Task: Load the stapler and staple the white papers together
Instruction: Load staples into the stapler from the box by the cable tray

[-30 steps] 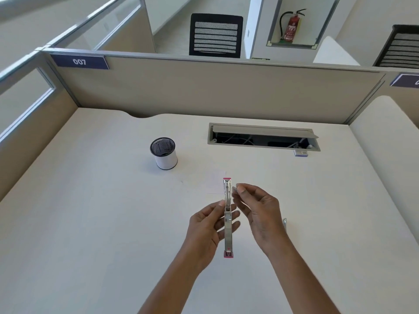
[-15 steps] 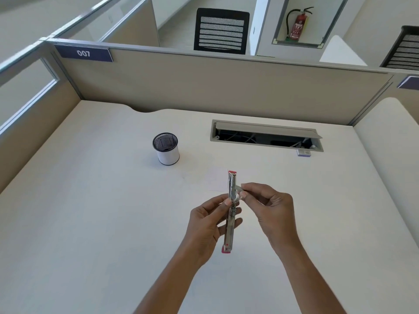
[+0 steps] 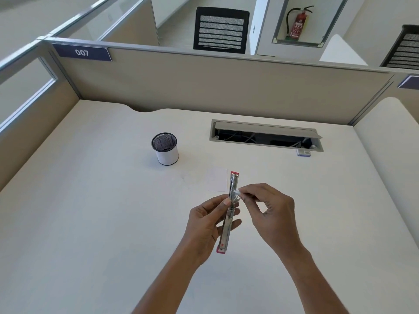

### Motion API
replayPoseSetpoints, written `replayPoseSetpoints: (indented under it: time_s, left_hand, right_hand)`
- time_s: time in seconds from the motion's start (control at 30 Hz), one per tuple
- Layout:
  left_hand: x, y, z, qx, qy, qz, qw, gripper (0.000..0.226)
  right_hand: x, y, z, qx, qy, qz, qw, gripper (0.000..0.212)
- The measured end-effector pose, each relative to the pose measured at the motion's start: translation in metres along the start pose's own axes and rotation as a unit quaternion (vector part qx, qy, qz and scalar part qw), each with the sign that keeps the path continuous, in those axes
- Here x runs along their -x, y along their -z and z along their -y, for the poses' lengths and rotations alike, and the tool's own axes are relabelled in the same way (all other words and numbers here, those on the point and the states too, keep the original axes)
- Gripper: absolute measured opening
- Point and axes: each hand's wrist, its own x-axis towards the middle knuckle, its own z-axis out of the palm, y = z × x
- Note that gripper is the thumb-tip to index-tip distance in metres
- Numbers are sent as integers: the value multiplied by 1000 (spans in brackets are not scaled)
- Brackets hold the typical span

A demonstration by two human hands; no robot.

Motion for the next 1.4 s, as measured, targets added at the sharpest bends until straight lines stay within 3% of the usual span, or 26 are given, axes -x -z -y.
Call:
replayPoseSetpoints:
  time_s: [0.3, 0.5, 0.87, 1.07, 1.4]
  left_hand:
    - [-1, 0, -4, -25, 10, 1, 1000, 21]
    - [-3, 2, -5, -40, 8, 5, 999, 26]
    - [-4, 3, -4, -43, 22, 3, 999, 25]
    - [-7, 3, -2, -47, 28, 4, 998, 23]
    - [-8, 5, -2, -17, 42, 0, 999, 27]
  right_hand:
    - [-18, 14, 4, -12, -13, 88, 996, 32]
    - [-35, 22, 4, -30, -64, 153, 986, 27]
    - [-40, 23, 5, 90, 55, 202, 974, 16]
    - [-38, 19, -1, 102, 66, 222, 967, 16]
    - [-43, 21, -2, -66, -85, 227, 968, 24]
